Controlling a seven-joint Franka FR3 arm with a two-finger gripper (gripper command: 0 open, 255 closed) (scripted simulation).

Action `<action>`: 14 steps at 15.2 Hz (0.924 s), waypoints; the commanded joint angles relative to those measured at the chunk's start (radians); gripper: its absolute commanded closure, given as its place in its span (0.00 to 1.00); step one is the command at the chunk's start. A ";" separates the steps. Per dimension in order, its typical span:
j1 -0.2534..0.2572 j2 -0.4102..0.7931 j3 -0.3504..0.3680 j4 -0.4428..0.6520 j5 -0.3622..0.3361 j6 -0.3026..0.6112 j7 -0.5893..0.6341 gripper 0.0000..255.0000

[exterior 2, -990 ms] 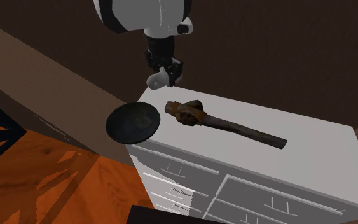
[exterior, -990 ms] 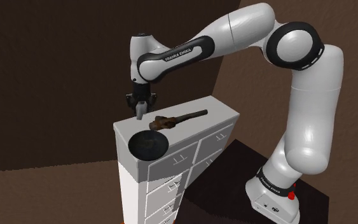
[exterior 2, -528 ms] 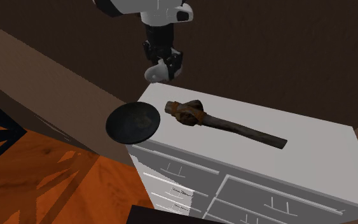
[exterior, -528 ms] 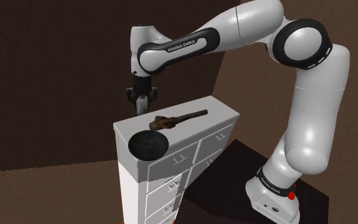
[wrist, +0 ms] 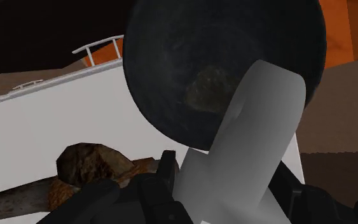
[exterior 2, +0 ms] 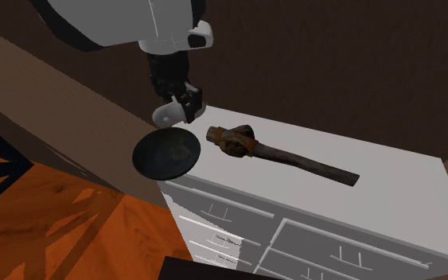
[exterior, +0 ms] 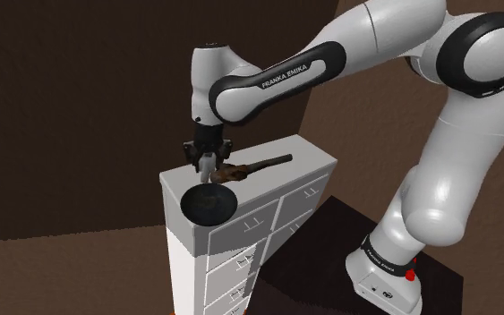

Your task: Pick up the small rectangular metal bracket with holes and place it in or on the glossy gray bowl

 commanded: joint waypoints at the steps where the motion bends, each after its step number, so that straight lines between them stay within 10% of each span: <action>1: 0.015 -0.052 0.017 -0.065 0.016 0.015 0.027 1.00; 14: 0.041 -0.029 0.037 -0.192 -0.004 0.161 0.093 1.00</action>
